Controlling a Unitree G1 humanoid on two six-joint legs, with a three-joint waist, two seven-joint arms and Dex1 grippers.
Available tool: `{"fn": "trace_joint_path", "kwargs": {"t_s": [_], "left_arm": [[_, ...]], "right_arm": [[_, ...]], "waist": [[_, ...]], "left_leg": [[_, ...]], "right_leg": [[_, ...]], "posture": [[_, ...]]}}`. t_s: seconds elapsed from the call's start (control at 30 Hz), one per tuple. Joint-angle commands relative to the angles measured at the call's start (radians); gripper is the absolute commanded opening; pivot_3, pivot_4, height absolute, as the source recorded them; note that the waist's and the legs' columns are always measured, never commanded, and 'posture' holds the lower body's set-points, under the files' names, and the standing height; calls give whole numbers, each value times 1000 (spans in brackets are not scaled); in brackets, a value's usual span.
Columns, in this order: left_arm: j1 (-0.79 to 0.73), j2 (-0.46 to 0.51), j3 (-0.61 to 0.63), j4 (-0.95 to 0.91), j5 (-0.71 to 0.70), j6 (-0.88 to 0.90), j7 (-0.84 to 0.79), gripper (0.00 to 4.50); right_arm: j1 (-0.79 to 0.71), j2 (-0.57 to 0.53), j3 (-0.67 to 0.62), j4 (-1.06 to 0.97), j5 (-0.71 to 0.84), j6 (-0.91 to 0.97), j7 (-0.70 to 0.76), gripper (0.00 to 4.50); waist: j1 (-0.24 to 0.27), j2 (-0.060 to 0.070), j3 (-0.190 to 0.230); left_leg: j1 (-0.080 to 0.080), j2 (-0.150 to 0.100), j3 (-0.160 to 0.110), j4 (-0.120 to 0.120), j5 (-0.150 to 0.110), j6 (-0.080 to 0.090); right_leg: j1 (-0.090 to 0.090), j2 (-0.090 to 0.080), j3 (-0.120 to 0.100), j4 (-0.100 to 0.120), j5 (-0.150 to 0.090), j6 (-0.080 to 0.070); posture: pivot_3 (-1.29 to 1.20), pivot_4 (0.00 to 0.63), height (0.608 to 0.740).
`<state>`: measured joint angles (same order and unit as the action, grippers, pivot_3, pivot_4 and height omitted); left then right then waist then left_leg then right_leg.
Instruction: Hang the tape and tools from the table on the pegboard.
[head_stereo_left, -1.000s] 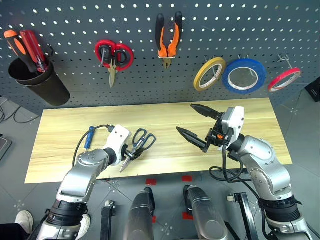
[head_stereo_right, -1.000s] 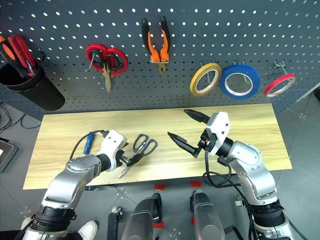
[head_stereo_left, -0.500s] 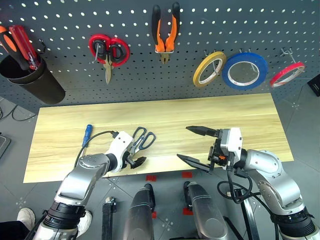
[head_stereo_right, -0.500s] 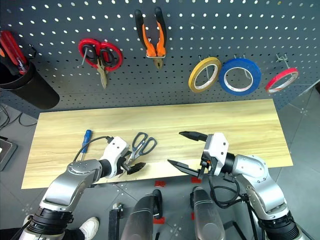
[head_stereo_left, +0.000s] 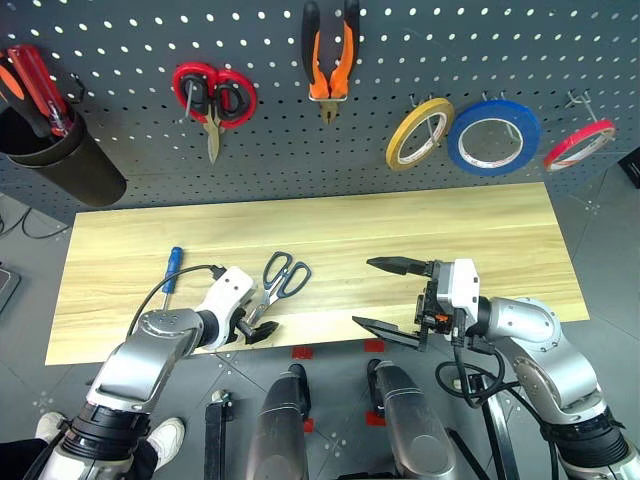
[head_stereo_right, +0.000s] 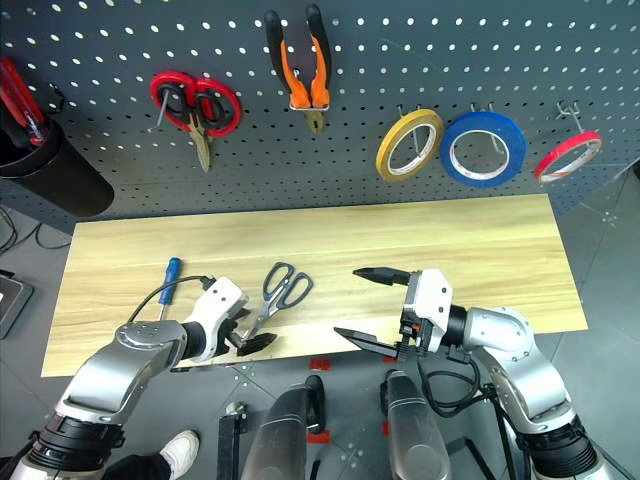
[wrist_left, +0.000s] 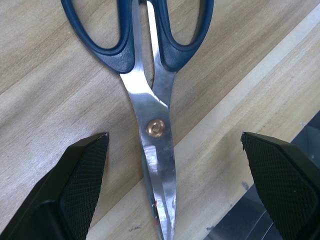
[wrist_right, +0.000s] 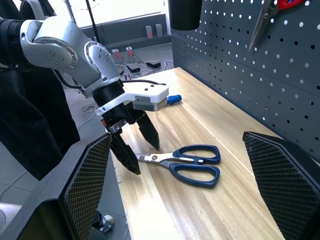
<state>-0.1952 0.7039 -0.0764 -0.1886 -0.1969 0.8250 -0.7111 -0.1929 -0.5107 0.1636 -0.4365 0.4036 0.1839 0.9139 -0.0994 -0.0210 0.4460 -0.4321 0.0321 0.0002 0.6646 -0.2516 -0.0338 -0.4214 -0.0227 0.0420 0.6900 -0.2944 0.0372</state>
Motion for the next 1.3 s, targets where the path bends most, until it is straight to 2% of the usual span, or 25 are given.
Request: {"fn": "trace_joint_path", "kwargs": {"t_s": [0.03,0.2,0.37,0.5,0.8,0.83,1.3], "left_arm": [[-25,3,-33,81,20,-39,-18,4474],[-102,1,-77,192,52,-100,-49,4474],[-126,12,-102,224,55,-110,-104,4474],[-117,19,-109,195,45,-88,-125,3583],[-76,29,-92,121,35,-30,-127,731],[-72,31,-89,120,35,-30,-128,558],[-74,17,-54,116,50,-42,-76,546]], "right_arm": [[6,3,7,-22,2,-5,-1,4500],[-7,11,5,-15,3,4,-14,4500],[-10,11,2,-21,7,18,-28,4500],[-18,15,0,-19,6,25,-41,4500],[-37,24,0,5,1,21,-53,4500],[-40,26,1,9,1,20,-54,4500],[-59,33,-1,36,-5,10,-50,4500]], "waist": [[2,1,0],[3,2,1],[1,3,2],[0,4,2],[-5,4,3],[-5,4,3],[-10,4,3]], "left_leg": [[0,0,0,0,0,0],[0,-1,0,0,0,0],[0,-1,1,0,2,-3],[1,-1,2,0,2,-3],[1,0,2,-1,2,-3],[1,0,2,-1,2,-3],[1,0,2,-2,2,-3]], "right_leg": [[0,0,0,0,0,0],[0,0,0,0,0,0],[0,0,0,0,0,0],[0,0,1,0,0,0],[0,0,1,0,0,0],[0,0,1,-1,0,0],[0,0,1,-1,0,0]], "posture": [[-248,508,740],[-250,513,740],[-262,519,740],[-263,518,740],[-257,516,740],[-252,513,740],[-250,506,740]]}}
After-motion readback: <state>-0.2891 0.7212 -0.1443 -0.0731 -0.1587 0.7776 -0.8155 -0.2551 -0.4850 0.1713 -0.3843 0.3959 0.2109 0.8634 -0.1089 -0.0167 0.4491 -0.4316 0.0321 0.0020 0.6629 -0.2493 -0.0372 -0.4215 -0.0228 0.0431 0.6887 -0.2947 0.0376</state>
